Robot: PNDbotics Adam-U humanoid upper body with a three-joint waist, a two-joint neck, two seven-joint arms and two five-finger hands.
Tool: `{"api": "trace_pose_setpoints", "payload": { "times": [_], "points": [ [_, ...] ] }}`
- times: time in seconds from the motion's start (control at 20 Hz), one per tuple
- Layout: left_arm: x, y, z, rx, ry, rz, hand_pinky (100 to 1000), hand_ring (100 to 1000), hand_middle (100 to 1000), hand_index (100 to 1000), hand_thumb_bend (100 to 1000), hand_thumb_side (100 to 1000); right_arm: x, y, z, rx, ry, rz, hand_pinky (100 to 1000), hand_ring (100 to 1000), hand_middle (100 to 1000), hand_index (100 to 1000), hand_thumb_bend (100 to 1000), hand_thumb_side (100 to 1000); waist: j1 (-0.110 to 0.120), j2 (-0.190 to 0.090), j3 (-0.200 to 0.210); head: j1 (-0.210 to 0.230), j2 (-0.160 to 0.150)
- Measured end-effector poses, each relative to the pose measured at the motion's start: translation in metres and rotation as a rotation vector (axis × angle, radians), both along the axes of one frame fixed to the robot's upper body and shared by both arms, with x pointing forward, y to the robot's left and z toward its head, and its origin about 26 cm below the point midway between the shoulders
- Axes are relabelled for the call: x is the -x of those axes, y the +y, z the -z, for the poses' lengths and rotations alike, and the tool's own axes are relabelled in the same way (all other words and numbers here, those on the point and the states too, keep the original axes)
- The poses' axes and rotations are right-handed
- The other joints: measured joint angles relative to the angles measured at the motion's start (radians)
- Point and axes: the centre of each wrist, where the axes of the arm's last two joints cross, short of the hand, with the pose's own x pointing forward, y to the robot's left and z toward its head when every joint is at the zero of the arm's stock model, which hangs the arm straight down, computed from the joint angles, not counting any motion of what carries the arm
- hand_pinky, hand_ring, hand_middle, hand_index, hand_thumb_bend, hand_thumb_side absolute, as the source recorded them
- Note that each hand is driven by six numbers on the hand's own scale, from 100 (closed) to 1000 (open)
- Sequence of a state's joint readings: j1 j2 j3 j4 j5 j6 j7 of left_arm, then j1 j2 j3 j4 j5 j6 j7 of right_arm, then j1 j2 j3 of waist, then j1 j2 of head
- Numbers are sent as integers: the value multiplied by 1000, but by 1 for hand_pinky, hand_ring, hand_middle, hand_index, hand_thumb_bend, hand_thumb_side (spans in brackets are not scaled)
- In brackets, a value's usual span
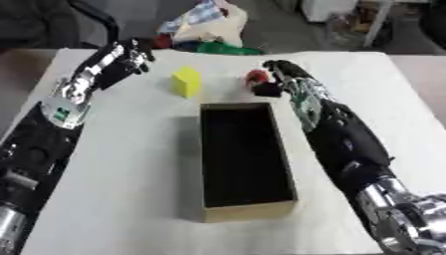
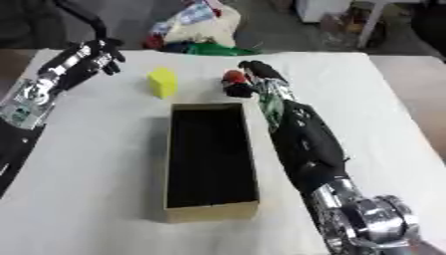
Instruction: Pick up objects on the table and place them in the box.
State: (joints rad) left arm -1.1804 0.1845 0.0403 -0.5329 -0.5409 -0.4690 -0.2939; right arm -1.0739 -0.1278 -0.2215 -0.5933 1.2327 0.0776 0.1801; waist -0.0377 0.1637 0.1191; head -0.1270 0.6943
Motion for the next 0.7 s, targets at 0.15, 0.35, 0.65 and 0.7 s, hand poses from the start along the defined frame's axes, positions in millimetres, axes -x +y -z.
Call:
{"api": "trace_pose_setpoints", "payload": {
  "times": [0.15, 0.35, 0.65, 0.7],
  "points": [
    [0, 0, -1, 1, -3, 1, 641, 624, 668, 916, 100, 953, 0, 0, 1, 4, 5, 5, 830, 760, 891, 948, 100, 693, 1, 2, 4, 0, 0],
    [0, -3, -1, 2, -3, 5, 640, 624, 669, 917, 100, 955, 1, 1, 5, 13, 17, 8, 830, 766, 895, 937, 100, 683, 2, 3, 5, 0, 0],
    [0, -5, -2, 3, -5, 10, 639, 624, 669, 917, 100, 955, 1, 2, 4, 35, 6, 25, 819, 745, 874, 883, 100, 548, 2, 4, 10, 1, 0],
    [0, -5, -2, 3, -6, 10, 639, 624, 669, 917, 100, 955, 1, 2, 4, 38, -3, 30, 815, 737, 863, 858, 100, 508, 2, 5, 10, 1, 0]
  ]
}}
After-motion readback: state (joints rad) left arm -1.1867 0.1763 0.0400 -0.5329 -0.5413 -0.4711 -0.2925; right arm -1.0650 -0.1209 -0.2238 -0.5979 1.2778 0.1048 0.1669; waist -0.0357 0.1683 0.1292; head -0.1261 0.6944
